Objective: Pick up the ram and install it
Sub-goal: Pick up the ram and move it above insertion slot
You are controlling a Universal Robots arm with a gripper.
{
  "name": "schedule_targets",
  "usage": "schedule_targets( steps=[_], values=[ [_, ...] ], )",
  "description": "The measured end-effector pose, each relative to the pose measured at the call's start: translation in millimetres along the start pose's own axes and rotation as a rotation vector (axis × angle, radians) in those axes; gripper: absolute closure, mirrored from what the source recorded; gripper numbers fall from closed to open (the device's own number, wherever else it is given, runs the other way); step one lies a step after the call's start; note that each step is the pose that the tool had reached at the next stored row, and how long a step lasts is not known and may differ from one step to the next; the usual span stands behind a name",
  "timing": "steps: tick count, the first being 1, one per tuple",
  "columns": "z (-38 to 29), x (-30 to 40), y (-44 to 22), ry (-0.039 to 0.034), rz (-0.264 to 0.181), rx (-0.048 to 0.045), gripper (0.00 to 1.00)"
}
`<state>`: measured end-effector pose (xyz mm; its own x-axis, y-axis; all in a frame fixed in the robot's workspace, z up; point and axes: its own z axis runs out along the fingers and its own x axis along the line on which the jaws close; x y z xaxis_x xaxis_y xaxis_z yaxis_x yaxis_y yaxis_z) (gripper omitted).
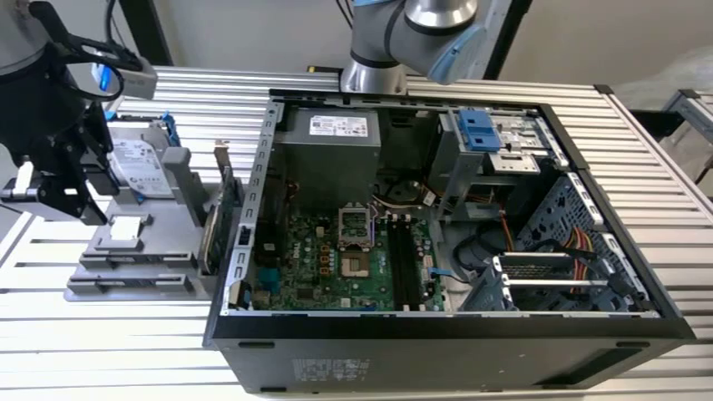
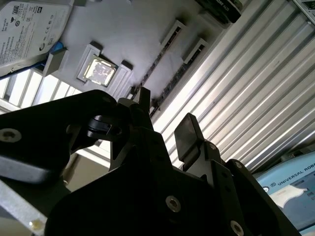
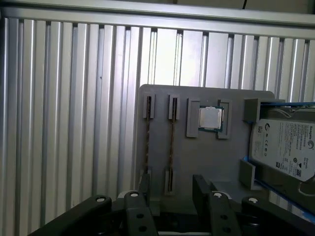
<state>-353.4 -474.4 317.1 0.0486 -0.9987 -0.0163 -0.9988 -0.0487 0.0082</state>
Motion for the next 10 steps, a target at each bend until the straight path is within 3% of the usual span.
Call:
schedule_targets(
  steps=[10],
  values=[
    [3.4,6.0,0.0,0.0,0.0,0.0,0.0]
  ],
)
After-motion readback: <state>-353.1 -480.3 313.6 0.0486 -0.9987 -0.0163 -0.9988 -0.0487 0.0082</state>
